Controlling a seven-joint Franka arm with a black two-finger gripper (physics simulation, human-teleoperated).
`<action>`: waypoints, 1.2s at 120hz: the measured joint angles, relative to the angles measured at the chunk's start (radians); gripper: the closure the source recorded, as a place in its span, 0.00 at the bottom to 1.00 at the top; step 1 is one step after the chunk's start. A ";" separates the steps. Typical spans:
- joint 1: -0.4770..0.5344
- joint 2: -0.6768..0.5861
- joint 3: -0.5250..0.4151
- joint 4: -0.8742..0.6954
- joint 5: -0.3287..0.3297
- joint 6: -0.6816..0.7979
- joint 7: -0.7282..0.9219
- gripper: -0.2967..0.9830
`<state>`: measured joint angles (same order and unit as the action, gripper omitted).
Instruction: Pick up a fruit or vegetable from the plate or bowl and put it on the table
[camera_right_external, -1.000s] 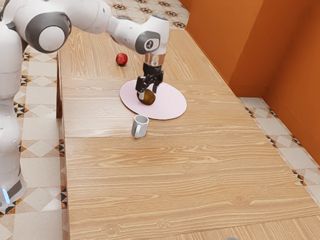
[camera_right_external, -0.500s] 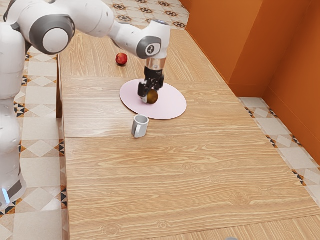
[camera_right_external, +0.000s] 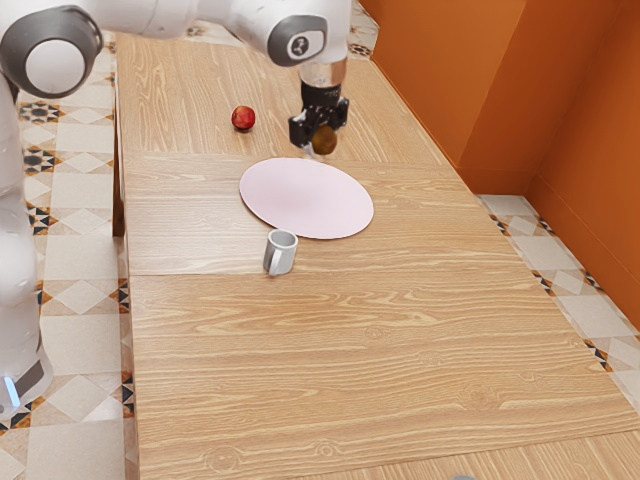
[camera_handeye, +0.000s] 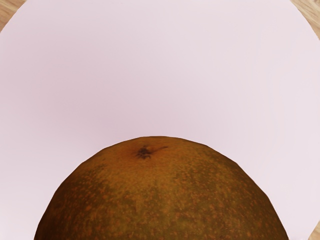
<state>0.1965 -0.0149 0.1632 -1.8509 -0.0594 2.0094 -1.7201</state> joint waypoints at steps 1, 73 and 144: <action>-0.001 -0.004 0.000 0.001 0.004 -0.003 0.001 0.55; 0.424 0.137 0.007 0.233 0.062 -0.085 0.207 0.56; 0.464 0.322 0.008 0.484 -0.056 -0.106 0.387 0.29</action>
<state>0.6605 0.3074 0.1710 -1.3667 -0.1152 1.9035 -1.3328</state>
